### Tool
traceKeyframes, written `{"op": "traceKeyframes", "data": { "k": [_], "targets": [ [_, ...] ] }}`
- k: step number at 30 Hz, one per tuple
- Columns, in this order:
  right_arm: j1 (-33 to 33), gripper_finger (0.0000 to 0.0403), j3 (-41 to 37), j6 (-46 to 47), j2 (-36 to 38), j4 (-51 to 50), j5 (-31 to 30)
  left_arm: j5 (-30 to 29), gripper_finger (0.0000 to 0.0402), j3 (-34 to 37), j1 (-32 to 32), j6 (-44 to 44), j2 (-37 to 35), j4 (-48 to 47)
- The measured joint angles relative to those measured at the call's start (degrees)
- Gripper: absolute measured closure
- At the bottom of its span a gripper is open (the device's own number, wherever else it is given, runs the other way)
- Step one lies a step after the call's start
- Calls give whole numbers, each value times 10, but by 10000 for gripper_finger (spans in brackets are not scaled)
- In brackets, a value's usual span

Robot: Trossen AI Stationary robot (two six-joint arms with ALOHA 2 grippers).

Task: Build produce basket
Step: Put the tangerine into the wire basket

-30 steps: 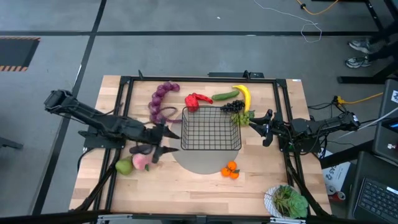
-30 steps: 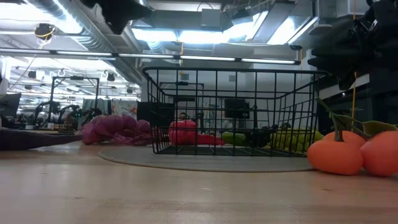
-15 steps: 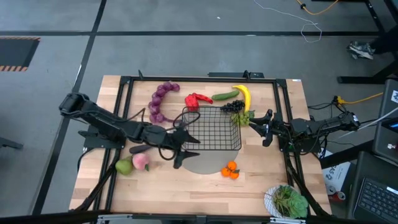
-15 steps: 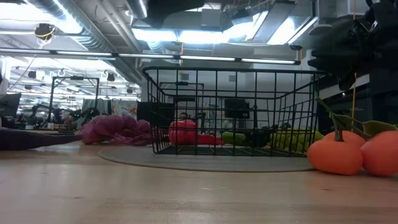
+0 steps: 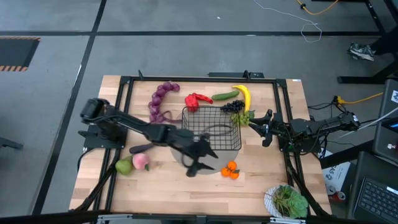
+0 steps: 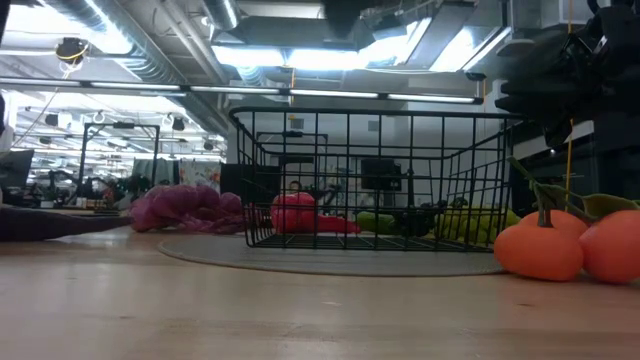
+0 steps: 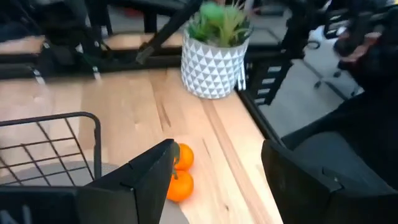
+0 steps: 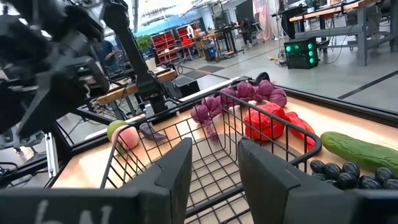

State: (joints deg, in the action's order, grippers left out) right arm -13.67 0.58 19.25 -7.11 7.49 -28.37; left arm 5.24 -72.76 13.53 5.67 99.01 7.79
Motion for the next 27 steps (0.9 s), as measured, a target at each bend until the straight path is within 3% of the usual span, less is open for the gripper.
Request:
{"op": "traceKeyframes", "data": {
  "k": [5, 9, 19, 24, 27],
  "targets": [
    [0, 272, 0, 1, 0, 0, 1, 0, 164, -121, -6, -1, 81, -68],
    [0, 272, 0, 0, 0, 0, 1, 0, 164, -168, -9, 5, 132, -69],
    [0, 272, 0, -2, 0, -1, 1, 5, 164, -182, -23, 121, 180, -135],
    [0, 272, 0, -7, 0, -3, 1, -3, 164, -182, -15, 119, 180, -175],
    [0, 272, 0, -19, 0, -3, 1, -38, 164, -182, -4, 72, 180, -177]
  ]
}}
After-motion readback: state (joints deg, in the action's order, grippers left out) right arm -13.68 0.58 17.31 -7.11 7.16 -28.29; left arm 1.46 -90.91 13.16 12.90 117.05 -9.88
